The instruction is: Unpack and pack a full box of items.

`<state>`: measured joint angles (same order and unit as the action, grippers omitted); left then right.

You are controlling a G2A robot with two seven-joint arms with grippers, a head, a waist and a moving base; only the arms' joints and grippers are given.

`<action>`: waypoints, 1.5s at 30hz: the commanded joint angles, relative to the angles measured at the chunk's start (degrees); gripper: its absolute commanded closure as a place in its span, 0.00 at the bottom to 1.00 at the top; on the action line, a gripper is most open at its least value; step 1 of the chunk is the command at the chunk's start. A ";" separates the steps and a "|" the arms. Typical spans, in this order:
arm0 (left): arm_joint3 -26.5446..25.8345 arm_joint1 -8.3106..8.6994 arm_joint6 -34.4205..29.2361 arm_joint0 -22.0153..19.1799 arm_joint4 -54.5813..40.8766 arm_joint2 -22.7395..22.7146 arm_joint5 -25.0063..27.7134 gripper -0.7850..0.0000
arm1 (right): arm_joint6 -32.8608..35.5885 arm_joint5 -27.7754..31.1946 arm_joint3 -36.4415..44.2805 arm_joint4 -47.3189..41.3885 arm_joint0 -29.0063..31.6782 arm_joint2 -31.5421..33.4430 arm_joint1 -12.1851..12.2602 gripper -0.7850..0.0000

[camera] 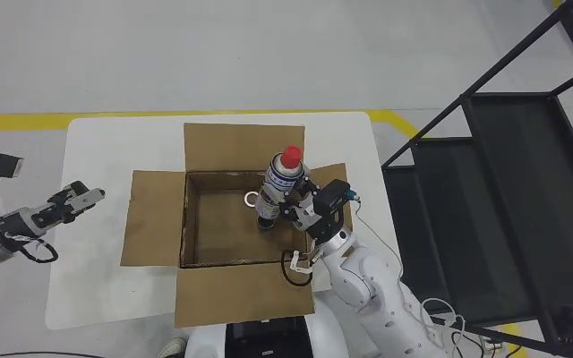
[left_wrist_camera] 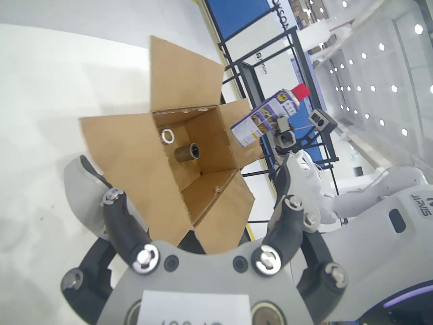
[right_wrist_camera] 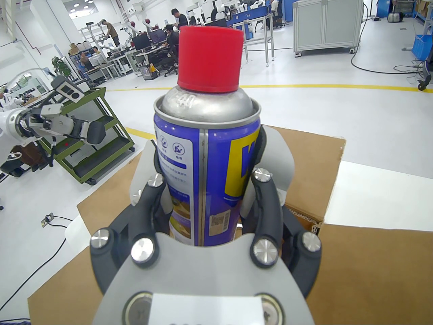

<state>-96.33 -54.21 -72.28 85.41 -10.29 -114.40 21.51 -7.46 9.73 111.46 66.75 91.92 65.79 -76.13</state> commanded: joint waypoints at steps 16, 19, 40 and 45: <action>7.92 0.21 1.03 -0.41 -0.65 4.73 5.24 0.00 | 0.00 0.00 0.00 0.00 0.00 0.00 0.00 1.00; 7.34 0.20 1.79 -0.34 -0.16 4.83 5.06 0.00 | 0.00 0.00 0.00 0.00 0.00 0.00 0.00 1.00; 25.22 0.02 -0.22 -12.35 -3.54 19.03 9.00 1.00 | 0.00 0.00 0.00 0.00 0.00 0.00 0.00 1.00; 25.84 0.38 -1.53 -13.31 -5.53 19.46 8.96 1.00 | 0.00 0.00 0.00 0.00 0.00 0.00 0.00 1.00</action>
<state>-70.34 -53.89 -73.66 72.11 -15.46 -95.14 30.68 -7.46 9.73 111.46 66.75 91.92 65.79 -76.13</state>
